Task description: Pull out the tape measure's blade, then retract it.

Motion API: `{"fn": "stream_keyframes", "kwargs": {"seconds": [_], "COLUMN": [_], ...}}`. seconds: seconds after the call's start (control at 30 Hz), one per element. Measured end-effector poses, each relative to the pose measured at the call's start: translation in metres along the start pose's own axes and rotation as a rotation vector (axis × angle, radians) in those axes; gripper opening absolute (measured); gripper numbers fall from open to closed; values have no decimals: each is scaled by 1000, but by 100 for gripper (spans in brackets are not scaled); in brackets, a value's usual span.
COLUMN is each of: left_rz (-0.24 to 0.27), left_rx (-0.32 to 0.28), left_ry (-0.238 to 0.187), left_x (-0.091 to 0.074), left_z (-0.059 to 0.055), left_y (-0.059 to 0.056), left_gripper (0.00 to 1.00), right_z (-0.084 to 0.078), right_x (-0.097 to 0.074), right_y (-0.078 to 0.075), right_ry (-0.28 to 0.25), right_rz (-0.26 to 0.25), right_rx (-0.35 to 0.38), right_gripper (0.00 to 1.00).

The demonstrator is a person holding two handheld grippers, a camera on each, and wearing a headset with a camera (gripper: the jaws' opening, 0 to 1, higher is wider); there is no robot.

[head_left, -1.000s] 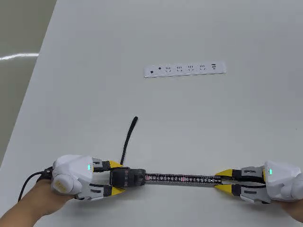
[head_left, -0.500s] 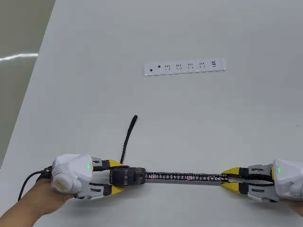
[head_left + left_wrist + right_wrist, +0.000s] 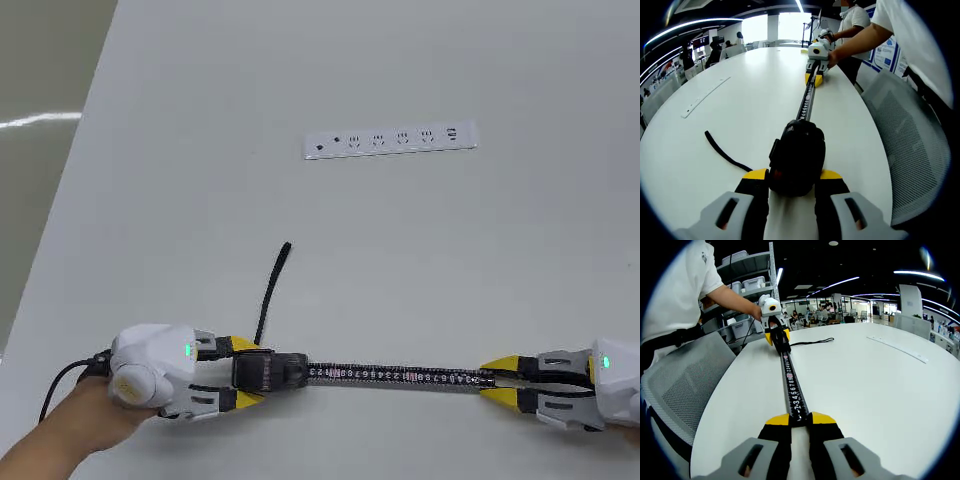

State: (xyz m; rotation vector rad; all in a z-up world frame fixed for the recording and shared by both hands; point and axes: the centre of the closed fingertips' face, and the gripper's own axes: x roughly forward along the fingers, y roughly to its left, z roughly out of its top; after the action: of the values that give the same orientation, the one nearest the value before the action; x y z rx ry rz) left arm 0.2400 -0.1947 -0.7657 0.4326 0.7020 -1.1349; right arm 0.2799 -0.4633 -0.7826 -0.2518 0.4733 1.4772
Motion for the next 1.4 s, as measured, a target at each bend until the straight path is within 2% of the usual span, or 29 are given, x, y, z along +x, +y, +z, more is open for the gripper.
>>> {"fn": "stream_keyframes", "kwargs": {"seconds": [0.3, 0.93, 1.0, 1.1, 1.4], "left_rz": [1, 3, 7, 8, 11], "left_rx": [-2, 1, 27, 21, 16], "left_ry": [3, 7, 23, 35, 30], "left_x": [0, 1, 2, 2, 2], "left_z": [0, 2, 1, 1, 0], "left_y": [0, 0, 0, 0, 1], "left_gripper": [31, 32, 32, 32, 33], "right_z": [5, 5, 4, 4, 0], "right_x": [-9, -9, -9, -9, -11], "right_y": [-2, 2, 2, 3, -6], "right_ry": [11, 23, 19, 35, 26], "right_rz": [-9, -19, -24, -28, -51], "right_rx": [-1, 3, 20, 2, 7], "right_gripper": [11, 13, 14, 14, 14]}}
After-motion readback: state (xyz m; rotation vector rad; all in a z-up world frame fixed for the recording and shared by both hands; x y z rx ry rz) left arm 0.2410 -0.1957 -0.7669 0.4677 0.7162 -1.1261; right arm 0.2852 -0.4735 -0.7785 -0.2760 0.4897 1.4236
